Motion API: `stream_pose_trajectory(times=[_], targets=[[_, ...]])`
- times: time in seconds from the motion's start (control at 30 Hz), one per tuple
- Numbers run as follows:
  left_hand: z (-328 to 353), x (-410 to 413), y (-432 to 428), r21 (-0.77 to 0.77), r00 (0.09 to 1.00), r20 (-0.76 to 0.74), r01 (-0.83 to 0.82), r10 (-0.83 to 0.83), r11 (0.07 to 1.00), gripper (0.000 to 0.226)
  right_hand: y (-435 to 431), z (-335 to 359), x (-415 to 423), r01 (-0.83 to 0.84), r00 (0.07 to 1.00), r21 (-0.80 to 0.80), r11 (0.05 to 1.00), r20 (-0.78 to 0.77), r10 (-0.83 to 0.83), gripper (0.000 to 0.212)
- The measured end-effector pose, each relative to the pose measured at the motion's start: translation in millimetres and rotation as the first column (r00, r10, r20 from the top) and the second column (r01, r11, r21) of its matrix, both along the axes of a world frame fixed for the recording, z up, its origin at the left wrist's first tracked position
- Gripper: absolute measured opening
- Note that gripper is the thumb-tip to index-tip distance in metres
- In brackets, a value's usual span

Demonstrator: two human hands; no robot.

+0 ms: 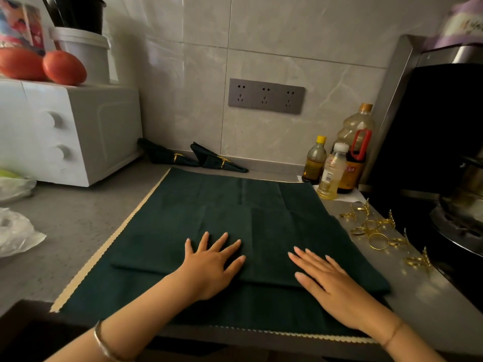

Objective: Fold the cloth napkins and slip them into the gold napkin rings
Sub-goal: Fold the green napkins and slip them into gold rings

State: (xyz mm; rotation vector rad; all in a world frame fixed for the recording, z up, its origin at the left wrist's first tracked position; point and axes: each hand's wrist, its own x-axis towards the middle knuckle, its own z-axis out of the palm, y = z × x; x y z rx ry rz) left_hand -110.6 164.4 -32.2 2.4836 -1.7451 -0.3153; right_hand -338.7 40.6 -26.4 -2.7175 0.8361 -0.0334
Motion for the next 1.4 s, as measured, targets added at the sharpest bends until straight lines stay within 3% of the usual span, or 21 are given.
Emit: stream_pose_trajectory(times=[0.1, 0.2, 0.33, 0.43, 0.6, 0.83, 1.1, 1.4], targets=[[-9.4, 0.1, -0.1, 0.006, 0.997, 0.062, -0.039, 0.038, 0.999, 0.075, -2.5, 2.0, 1.4, 0.018, 1.0, 0.019, 1.0, -0.025, -0.017, 0.066], [-9.6, -2.0, -0.4, -0.025, 0.995, 0.074, -0.067, 0.069, 0.997, 0.061, -3.1, 1.1, 2.5, 0.03, 0.999, 0.017, 0.999, -0.034, -0.029, 0.063], [0.3, -3.8, -1.6, 0.056, 0.996, 0.063, -0.071, 0.068, 0.996, 0.064, -6.6, 9.4, 7.6, 0.088, 0.996, 0.087, 0.992, -0.038, -0.085, 0.055], [14.2, -6.6, -9.6, 0.127, 0.994, 0.079, -0.082, 0.072, 0.989, 0.068, -12.4, 17.2, 15.3, 0.124, 0.983, 0.078, 0.989, -0.142, -0.112, 0.055], [2.4, -22.7, -21.4, -0.028, 0.999, 0.052, 0.008, -0.006, 1.0, 0.057, 6.2, 8.7, 50.8, 0.139, 0.988, 0.036, 0.99, -0.075, -0.136, 0.053], [-11.1, -26.5, -25.6, -0.043, 0.995, 0.072, -0.061, 0.064, 0.997, 0.054, 24.7, -11.5, 104.5, 0.161, 0.986, -0.075, 0.984, -0.035, -0.164, 0.051], [-12.6, 20.0, -8.7, -0.079, 0.975, 0.067, -0.206, 0.211, 0.975, 0.061, -10.0, -17.4, 54.1, 0.29, 0.952, -0.115, 0.95, -0.067, -0.299, 0.053], [-9.3, 95.5, 17.1, -0.089, 0.915, 0.063, -0.392, 0.398, 0.916, 0.08, -52.8, -16.1, -14.0, 0.45, 0.886, -0.13, 0.883, -0.059, -0.46, 0.07]])
